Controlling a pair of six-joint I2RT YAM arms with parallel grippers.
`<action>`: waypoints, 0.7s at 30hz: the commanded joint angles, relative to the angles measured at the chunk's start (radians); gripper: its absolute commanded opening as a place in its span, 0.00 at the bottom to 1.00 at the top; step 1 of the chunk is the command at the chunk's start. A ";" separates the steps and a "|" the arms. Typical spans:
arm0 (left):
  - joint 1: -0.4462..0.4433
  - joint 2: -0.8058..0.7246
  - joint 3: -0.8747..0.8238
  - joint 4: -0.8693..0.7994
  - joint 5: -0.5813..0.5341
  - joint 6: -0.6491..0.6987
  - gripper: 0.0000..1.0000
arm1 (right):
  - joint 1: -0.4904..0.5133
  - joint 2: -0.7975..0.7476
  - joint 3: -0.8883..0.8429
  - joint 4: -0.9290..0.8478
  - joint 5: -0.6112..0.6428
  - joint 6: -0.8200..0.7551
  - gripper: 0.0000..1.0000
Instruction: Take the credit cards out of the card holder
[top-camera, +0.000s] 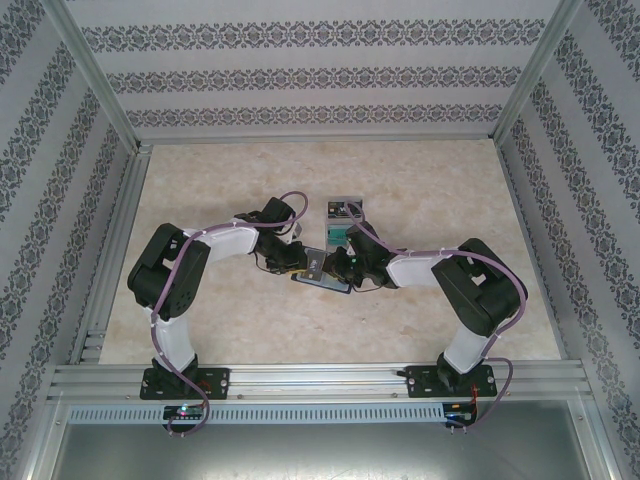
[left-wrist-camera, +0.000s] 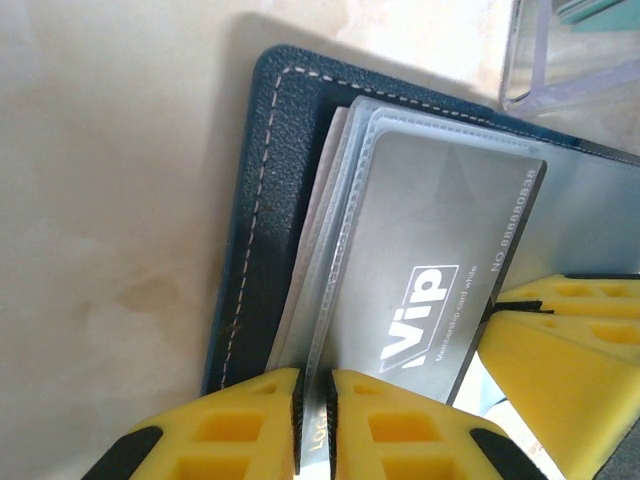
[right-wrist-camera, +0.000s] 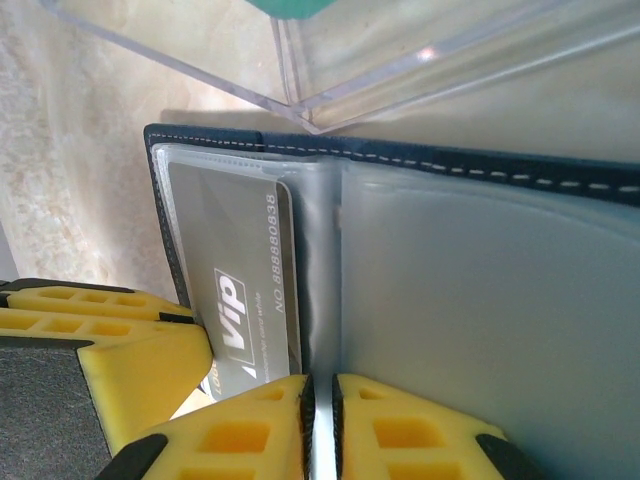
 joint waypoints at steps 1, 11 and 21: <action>-0.002 0.038 0.013 -0.035 -0.013 0.014 0.17 | -0.002 -0.004 -0.005 0.055 -0.014 -0.004 0.17; -0.002 0.046 0.014 -0.038 -0.013 0.013 0.17 | -0.008 -0.039 -0.029 0.074 0.014 -0.009 0.18; -0.003 0.045 0.016 -0.042 -0.013 0.016 0.17 | -0.005 0.011 -0.031 0.053 0.006 0.006 0.19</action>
